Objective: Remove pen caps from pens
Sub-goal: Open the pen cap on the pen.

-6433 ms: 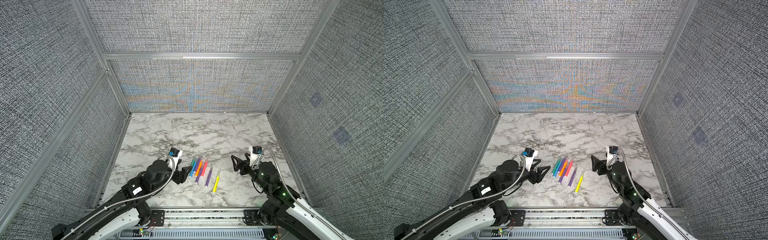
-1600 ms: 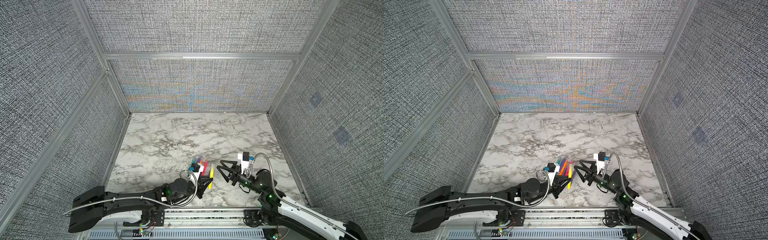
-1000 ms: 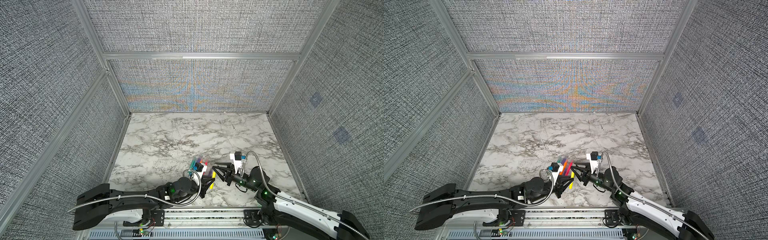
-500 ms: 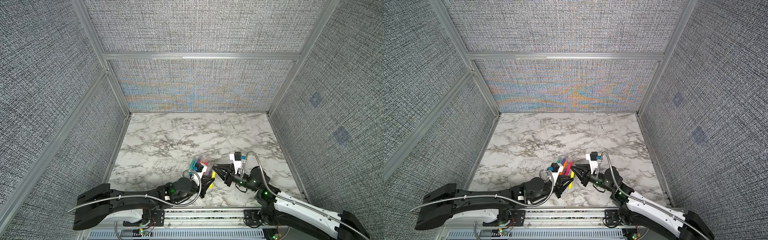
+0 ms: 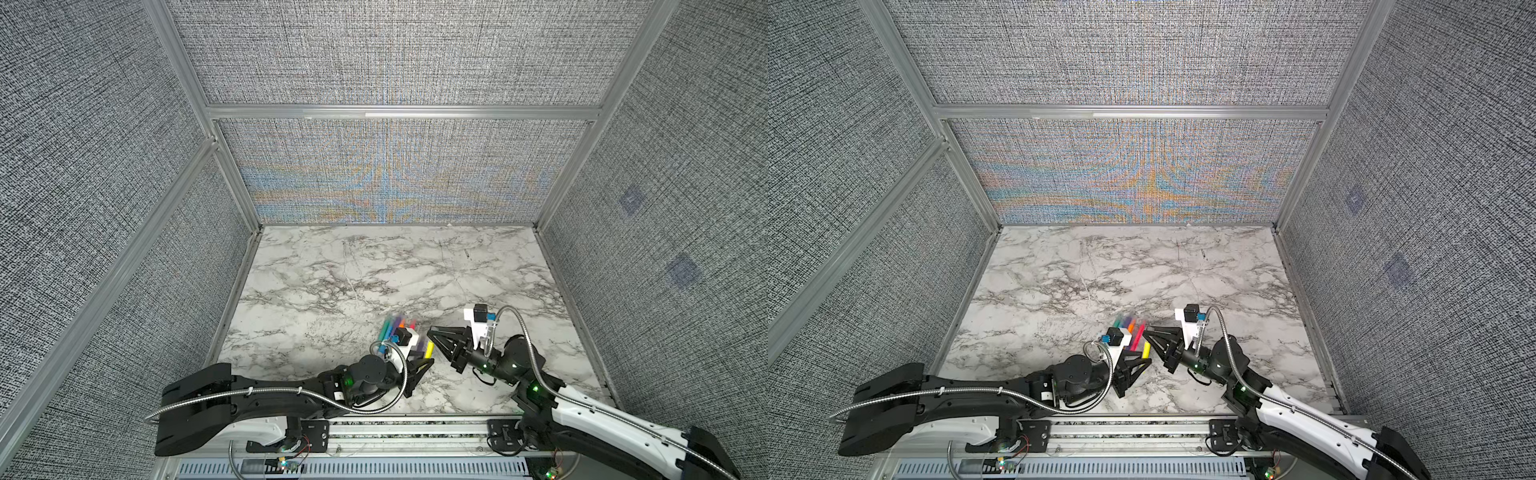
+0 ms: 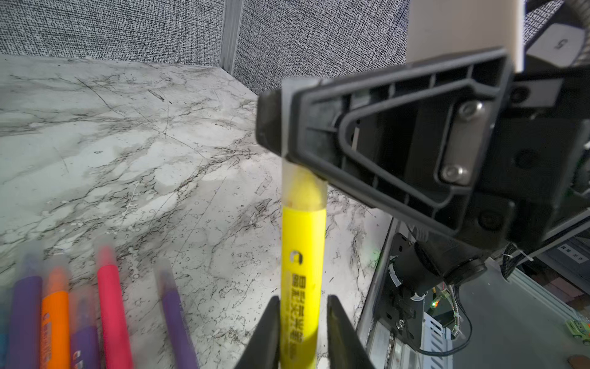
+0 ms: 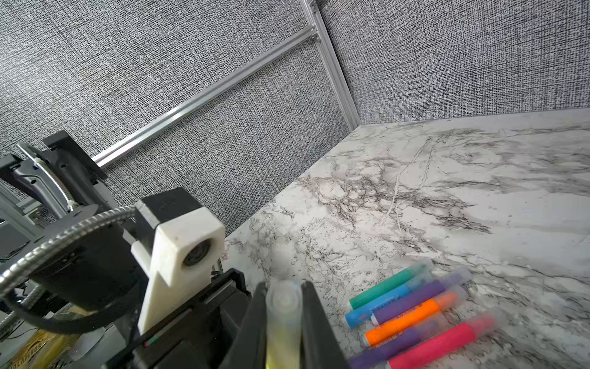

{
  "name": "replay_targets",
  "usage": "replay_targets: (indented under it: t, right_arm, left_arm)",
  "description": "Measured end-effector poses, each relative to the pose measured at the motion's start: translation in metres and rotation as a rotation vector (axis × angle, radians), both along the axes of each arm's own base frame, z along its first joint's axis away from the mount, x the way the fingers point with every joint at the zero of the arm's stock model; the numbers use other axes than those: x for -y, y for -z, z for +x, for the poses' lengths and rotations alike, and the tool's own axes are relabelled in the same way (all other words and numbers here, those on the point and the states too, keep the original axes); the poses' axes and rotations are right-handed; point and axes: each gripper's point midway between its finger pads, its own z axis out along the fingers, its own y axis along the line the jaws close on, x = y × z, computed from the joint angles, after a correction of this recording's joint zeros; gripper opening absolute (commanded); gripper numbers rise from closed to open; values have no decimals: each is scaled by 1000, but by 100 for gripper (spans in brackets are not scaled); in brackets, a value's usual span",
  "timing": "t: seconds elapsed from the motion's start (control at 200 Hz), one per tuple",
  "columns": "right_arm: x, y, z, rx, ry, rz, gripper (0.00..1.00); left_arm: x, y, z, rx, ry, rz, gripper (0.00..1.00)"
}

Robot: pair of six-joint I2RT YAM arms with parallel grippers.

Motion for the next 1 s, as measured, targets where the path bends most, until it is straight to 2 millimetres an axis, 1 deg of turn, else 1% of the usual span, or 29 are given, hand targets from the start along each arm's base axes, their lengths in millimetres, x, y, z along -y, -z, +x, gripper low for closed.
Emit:
replay_targets:
  t: [0.085, 0.145, 0.22, 0.325, 0.465, 0.73, 0.755, 0.785, 0.825, 0.84, 0.85, 0.865, 0.905, 0.94, 1.0]
  right_arm:
    - [0, -1, -1, 4, 0, 1, 0]
    - [1, 0, 0, 4, 3, -2, 0]
    - [1, 2, 1, 0, 12, -10, 0]
    - [5, 4, 2, 0, 27, -19, 0]
    - [9, -3, 5, 14, 57, -36, 0]
    - [8, -41, 12, 72, 91, -95, 0]
    - [7, -47, 14, 80, 95, -98, 0]
    - [9, -62, 17, 108, 118, -77, 0]
    - [12, -93, 22, 162, 155, -20, 0]
    - [13, -108, 23, 188, 164, 8, 0]
    - [13, -113, 23, 197, 166, 17, 0]
    - [13, -125, 23, 222, 170, 40, 0]
    - [14, -151, 22, 269, 177, 86, 0]
    - [14, -166, 22, 299, 181, 110, 0]
    - [12, -185, 24, 329, 187, 127, 0]
  left_arm:
    - [1, 0, 0, 0, 0, 2, 17]
    - [2, 2, 0, 3, 1, 5, 12]
    - [3, 4, 1, 1, -1, 8, 0]
    - [6, 7, 2, 0, 0, 15, 0]
    - [10, 2, 4, 4, -3, 1, 0]
    - [13, -25, 10, 33, -33, -102, 0]
    - [14, -28, 10, 35, -34, -111, 0]
    - [13, -21, 8, 19, -27, -91, 0]
    - [11, -2, 6, -9, -22, -29, 0]
    - [10, 6, 5, -17, -19, -3, 0]
    - [9, 12, 4, -23, -17, 18, 0]
    - [7, 21, 3, -33, -17, 49, 0]
    - [3, 31, 4, -46, -24, 88, 0]
    - [2, 35, 4, -50, -26, 102, 0]
    - [1, 38, 5, -55, -31, 114, 0]
